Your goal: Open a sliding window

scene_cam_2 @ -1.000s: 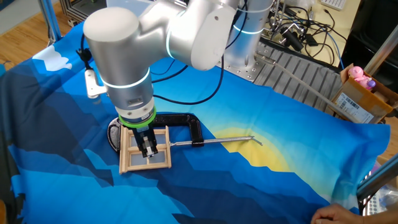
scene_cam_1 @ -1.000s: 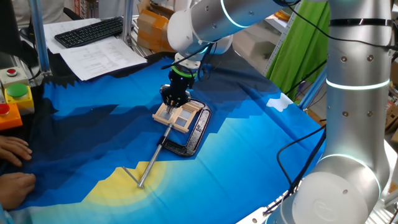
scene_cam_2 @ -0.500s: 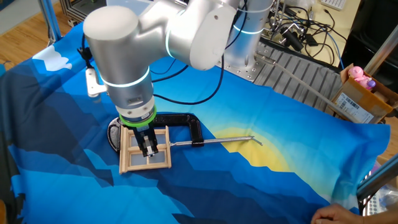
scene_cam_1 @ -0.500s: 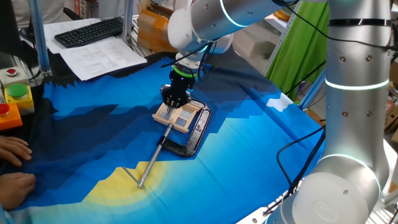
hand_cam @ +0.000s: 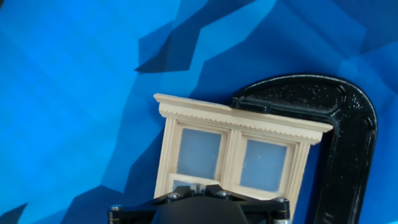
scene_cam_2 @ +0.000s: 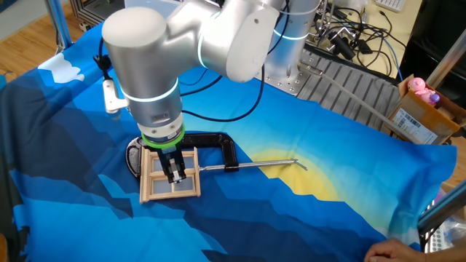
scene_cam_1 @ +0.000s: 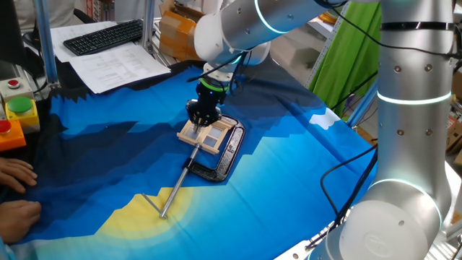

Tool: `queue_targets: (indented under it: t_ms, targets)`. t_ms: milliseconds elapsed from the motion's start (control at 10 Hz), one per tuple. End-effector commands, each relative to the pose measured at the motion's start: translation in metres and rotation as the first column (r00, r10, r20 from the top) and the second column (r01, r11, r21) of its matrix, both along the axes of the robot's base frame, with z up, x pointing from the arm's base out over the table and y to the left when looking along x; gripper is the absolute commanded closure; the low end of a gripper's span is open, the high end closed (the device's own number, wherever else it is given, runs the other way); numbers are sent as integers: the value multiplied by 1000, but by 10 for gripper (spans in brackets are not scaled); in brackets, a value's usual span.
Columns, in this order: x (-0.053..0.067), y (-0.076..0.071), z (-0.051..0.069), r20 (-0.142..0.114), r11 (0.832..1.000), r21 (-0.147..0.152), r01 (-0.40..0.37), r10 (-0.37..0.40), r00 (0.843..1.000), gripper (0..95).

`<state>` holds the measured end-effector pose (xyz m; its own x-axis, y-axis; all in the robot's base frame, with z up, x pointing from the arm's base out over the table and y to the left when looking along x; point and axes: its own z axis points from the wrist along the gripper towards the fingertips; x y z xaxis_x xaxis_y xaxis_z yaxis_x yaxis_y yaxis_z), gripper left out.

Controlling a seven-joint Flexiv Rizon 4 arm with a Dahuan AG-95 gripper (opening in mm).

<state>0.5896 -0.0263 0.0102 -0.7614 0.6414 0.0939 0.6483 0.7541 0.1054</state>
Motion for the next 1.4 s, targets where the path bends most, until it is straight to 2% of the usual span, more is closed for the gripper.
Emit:
queue_targets:
  t_ms: [100, 300, 500, 800, 1000, 1300, 1400]
  targets:
    - [1, -1, 1, -2, 1000, 2, 2, -2, 1000, 950]
    - [2, -2, 0, 5, 1000, -5, 0, 0, 1000, 950]
    - [5, -6, 1, 4, 1000, 1, -5, 5, 1000, 950]
    - [7, -9, -2, 13, 1000, -10, -13, 14, 1000, 950]
    - [12, -11, 2, 7, 1000, -5, -10, 10, 1000, 950]
    - [15, -17, -3, 23, 999, -19, -29, 29, 999, 950]
    - [16, -17, -1, 13, 999, -16, -34, 34, 999, 950]
